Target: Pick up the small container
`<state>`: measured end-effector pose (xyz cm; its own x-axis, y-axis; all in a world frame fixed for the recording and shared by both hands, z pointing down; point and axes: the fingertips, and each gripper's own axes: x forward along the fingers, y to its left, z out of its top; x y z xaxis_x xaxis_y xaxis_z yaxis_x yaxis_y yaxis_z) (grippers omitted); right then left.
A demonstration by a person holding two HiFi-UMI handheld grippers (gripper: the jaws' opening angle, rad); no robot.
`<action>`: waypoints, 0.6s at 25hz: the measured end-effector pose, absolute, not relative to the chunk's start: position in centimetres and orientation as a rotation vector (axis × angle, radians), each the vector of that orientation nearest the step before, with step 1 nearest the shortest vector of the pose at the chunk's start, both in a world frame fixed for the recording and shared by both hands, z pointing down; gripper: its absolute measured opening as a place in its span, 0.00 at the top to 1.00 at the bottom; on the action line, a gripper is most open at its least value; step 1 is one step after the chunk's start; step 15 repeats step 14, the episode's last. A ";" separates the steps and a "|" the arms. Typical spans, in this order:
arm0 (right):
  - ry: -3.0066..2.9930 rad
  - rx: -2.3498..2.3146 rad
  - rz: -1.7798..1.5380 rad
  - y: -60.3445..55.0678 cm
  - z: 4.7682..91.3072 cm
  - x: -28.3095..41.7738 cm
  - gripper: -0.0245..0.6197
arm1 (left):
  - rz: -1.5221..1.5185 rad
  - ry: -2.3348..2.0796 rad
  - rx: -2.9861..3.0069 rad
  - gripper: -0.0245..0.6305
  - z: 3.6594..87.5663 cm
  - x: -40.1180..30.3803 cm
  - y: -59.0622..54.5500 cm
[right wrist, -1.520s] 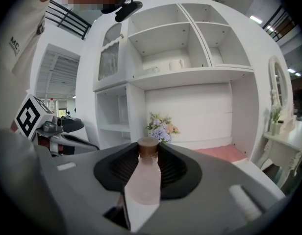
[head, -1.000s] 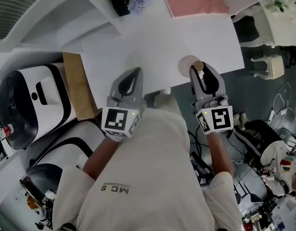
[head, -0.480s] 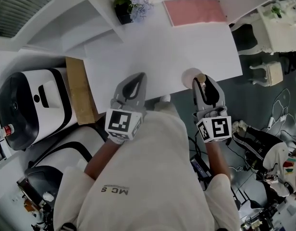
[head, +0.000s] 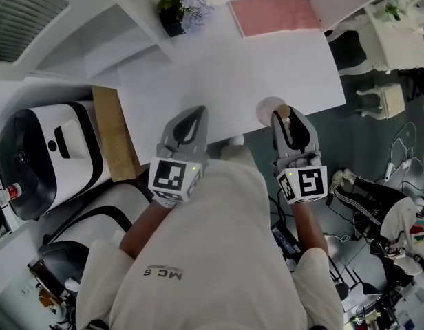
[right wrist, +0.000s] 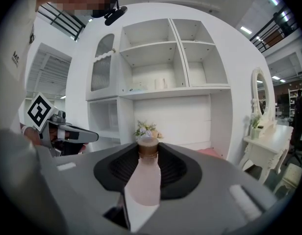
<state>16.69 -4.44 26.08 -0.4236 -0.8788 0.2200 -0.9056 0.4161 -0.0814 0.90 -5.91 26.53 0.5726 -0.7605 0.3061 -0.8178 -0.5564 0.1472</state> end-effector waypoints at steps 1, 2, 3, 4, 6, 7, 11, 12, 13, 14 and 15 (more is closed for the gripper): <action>-2.519 1.601 0.286 -4.4 26.1 16.6 0.77 | 0.303 -1.299 2.536 0.96 26.6 0.9 -5.9; -2.518 1.602 0.288 -4.4 26.1 16.6 0.77 | 0.305 -1.296 2.538 0.96 26.6 1.0 -5.8; -2.519 1.602 0.289 -4.4 26.1 16.6 0.77 | 0.308 -1.293 2.539 0.96 26.6 1.1 -5.8; -2.520 1.602 0.289 -4.4 26.1 16.6 0.77 | 0.311 -1.291 2.541 0.96 26.6 1.1 -5.8; -2.521 1.602 0.287 -4.3 26.0 16.7 0.77 | 0.314 -1.287 2.543 0.96 26.6 1.3 -5.7; -2.521 1.603 0.286 -4.2 26.0 16.8 0.77 | 0.316 -1.285 2.544 0.96 26.6 1.4 -5.6; -2.519 1.609 0.292 -4.3 26.1 17.0 0.77 | 0.316 -1.279 2.547 0.96 26.7 1.7 -5.4; -2.520 1.610 0.293 -4.3 26.1 17.0 0.77 | 0.316 -1.279 2.546 0.96 26.7 1.7 -5.4; -2.520 1.611 0.294 -4.4 26.1 17.0 0.77 | 0.315 -1.279 2.546 0.96 26.7 1.7 -5.4; -2.521 1.611 0.294 -4.5 26.1 17.1 0.77 | 0.315 -1.278 2.546 0.96 26.8 1.8 -5.5; -2.521 1.611 0.294 -4.5 26.1 17.1 0.77 | 0.315 -1.278 2.546 0.96 26.8 1.8 -5.5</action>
